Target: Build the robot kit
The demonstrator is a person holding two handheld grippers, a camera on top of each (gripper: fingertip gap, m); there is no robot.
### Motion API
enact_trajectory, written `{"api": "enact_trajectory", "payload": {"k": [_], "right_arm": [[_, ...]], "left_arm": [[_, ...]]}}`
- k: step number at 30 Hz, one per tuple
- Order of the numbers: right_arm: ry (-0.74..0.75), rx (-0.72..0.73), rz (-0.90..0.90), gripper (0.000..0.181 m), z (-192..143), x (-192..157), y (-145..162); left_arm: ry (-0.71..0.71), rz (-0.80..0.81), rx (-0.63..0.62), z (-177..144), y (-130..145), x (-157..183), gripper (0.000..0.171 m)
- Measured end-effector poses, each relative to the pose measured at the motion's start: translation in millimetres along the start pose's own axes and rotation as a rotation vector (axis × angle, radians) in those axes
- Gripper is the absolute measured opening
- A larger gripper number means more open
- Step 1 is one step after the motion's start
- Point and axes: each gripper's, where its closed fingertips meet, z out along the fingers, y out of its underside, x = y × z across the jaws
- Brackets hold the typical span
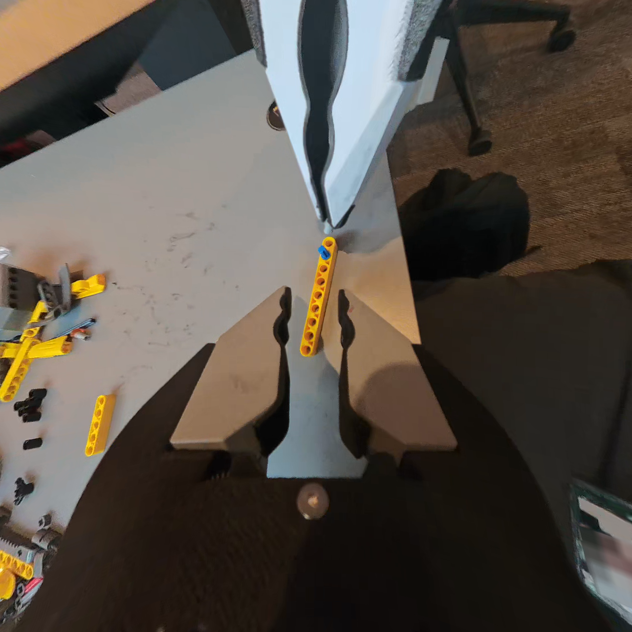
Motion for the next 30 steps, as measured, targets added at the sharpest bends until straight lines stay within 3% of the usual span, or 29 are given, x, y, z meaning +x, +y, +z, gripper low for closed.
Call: {"api": "enact_trajectory", "payload": {"k": [6,30], "right_arm": [[-0.020,-0.020,-0.031,0.003,-0.7,-0.6,-3.5],[0.073,-0.247,-0.199,0.002,6.9,8.5,-2.4]], "left_arm": [[0.026,0.000,-0.020,7.8,0.4,0.0,0.005],[0.028,-0.026,0.022,10.3,-1.1,0.2,0.005]]}}
